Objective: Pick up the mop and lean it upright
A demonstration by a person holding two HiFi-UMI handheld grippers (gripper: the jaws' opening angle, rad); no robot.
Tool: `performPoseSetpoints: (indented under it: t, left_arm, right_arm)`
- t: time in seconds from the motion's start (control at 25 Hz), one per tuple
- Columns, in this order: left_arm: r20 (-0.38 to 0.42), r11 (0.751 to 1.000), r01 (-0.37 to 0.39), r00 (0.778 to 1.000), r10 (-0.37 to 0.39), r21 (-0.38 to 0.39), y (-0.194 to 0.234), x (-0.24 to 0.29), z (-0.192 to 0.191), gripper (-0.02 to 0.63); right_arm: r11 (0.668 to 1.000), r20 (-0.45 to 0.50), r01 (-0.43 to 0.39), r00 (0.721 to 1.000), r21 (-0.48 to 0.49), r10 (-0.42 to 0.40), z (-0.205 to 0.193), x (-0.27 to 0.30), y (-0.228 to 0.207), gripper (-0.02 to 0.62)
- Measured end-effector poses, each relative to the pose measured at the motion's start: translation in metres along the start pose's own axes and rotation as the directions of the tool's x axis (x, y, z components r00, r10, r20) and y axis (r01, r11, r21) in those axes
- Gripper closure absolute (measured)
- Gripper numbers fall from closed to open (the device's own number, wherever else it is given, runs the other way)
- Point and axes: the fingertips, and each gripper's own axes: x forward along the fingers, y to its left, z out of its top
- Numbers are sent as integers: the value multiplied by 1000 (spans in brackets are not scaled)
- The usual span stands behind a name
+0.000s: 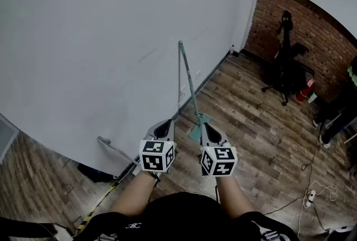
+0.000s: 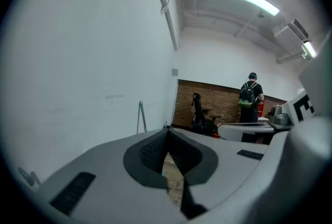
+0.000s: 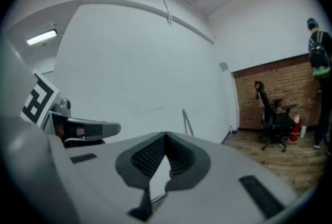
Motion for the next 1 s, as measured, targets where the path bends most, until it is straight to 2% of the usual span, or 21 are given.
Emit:
performPoseSetpoints:
  t: [0.32,0.68,1.0]
  left_arm:
    - [-2,1000,-23,1000,23,0,-24,13,3,609]
    - [-13,997,-73,997,73,-29,-55,31,-8,609]
    - [-46,996,-85,995,83,-28,-73,47,-19,609]
  right_arm:
    - [999,-26,-50,998,5,50,1,-4,-21,583]
    - [991,-65,-126,990,-47,123,-3,-16,-49,583]
    - [988,-70,-149,987,-38,146,-2,-23,-75,583]
